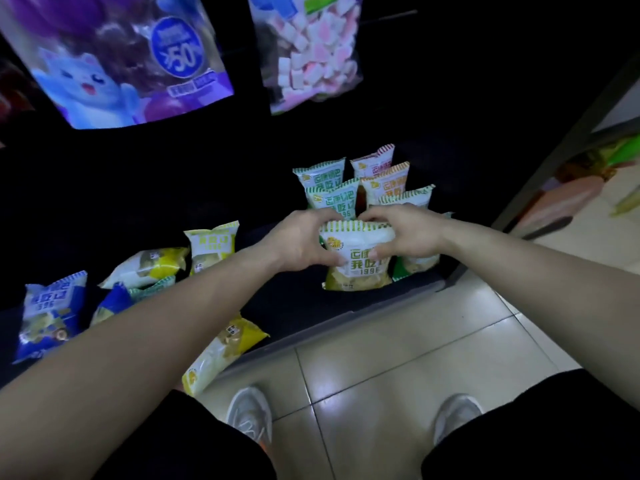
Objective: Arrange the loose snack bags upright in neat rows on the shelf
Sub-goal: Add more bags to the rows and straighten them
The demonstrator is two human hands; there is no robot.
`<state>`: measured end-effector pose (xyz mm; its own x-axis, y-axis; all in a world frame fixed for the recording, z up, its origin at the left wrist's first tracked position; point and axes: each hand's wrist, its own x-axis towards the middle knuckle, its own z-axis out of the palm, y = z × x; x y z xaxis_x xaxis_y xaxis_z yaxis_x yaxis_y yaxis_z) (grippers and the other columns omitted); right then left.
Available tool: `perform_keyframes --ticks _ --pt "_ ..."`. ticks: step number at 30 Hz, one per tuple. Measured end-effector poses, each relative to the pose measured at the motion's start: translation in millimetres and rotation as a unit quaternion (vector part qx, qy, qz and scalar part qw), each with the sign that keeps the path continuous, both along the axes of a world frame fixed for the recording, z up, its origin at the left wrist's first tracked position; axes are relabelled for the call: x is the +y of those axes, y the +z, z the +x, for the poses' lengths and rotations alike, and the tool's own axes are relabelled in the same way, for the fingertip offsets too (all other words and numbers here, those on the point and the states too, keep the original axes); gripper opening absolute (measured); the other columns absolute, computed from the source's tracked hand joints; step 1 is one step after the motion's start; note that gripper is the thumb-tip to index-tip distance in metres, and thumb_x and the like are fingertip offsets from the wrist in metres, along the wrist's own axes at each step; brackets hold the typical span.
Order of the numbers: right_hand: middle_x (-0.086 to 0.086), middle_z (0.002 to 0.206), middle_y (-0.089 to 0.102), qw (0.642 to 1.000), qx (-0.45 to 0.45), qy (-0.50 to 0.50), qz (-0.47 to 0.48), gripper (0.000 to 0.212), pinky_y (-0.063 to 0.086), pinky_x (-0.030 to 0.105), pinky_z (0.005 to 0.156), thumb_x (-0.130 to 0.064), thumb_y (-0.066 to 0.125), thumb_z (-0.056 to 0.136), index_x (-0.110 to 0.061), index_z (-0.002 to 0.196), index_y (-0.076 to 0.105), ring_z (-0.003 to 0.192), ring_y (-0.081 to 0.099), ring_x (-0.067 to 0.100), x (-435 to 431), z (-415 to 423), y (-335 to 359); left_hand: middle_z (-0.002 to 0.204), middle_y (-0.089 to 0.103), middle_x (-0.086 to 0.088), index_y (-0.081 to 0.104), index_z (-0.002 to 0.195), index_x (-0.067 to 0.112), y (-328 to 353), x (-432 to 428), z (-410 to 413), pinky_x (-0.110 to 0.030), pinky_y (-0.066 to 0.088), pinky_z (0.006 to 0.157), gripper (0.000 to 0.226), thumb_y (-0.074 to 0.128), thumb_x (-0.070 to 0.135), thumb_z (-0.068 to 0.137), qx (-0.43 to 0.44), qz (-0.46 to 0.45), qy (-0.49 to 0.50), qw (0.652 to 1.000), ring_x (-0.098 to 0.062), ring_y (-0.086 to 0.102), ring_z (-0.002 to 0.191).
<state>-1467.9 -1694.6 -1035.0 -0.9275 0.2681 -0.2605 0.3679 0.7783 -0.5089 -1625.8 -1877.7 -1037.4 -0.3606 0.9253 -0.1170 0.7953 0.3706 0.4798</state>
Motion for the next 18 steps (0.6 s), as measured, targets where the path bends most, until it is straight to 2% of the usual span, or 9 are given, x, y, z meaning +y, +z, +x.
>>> perform_keyframes --ticks 2,4,6,9,11,13,18 --pt "-0.009 0.145 0.049 1.0 -0.002 0.008 -0.003 0.081 0.041 0.035 0.104 -0.055 0.08 0.073 -0.039 0.142 0.042 0.13 0.047 0.012 0 1 -6 0.118 0.06 0.011 0.053 0.128 0.036 -4 9 2 -0.018 0.044 0.077 0.08 0.086 0.056 0.059 -0.026 -0.008 0.0 1.0 -0.007 0.057 0.105" --pt "-0.009 0.149 0.046 1.0 0.001 0.01 -0.015 0.083 0.038 0.029 0.1 -0.057 0.078 0.074 -0.038 0.144 0.039 0.133 0.044 0.013 -2 1 -15 0.126 0.057 0.008 0.054 0.129 0.035 -7 16 3 -0.024 0.042 0.087 0.082 0.085 0.06 0.057 -0.026 -0.018 -0.004 0.999 -0.011 0.05 0.116" --pt "-0.008 0.151 0.044 1.0 0.0 0.006 -0.021 0.085 0.035 0.027 0.096 -0.057 0.077 0.075 -0.036 0.147 0.037 0.134 0.044 0.014 -2 1 -21 0.126 0.059 0.006 0.055 0.129 0.032 -11 23 3 -0.026 0.042 0.089 0.083 0.084 0.06 0.057 -0.015 -0.027 -0.006 1.0 -0.014 0.048 0.119" --pt "-0.005 0.149 0.046 1.0 0.004 -0.016 0.015 0.085 0.043 0.035 0.1 -0.059 0.074 0.077 -0.033 0.148 0.036 0.131 0.047 0.017 4 2 -21 0.12 0.062 0.008 0.059 0.126 0.029 -22 34 0 -0.019 0.041 0.077 0.078 0.086 0.057 0.058 -0.019 -0.013 0.019 1.0 -0.013 0.055 0.112" --pt "-0.002 0.147 0.046 0.997 0.018 -0.043 0.053 0.078 0.046 0.041 0.099 -0.059 0.068 0.082 -0.031 0.148 0.037 0.127 0.049 0.019 13 5 -17 0.132 0.059 0.002 0.055 0.133 0.025 -32 41 -4 -0.02 0.039 0.081 0.085 0.085 0.057 0.06 -0.019 -0.006 0.049 0.999 -0.017 0.056 0.117" --pt "0.0 0.142 0.049 0.994 0.028 -0.073 0.074 0.069 0.048 0.04 0.093 -0.057 0.062 0.088 -0.029 0.147 0.039 0.121 0.051 0.019 26 12 -15 0.141 0.053 -0.004 0.049 0.139 0.023 -44 46 -11 -0.023 0.038 0.084 0.093 0.084 0.059 0.061 -0.022 -0.006 0.093 0.995 -0.022 0.051 0.124" --pt "0.004 0.143 0.047 0.987 -0.056 -0.086 0.122 0.061 0.046 0.043 0.097 -0.055 0.053 0.093 -0.024 0.145 0.042 0.126 0.049 0.023 54 33 -25 0.141 0.052 -0.007 0.048 0.14 0.021 -71 60 -35 -0.025 0.041 0.08 0.095 0.084 0.057 0.061 -0.049 -0.014 0.173 0.984 -0.025 0.053 0.122"
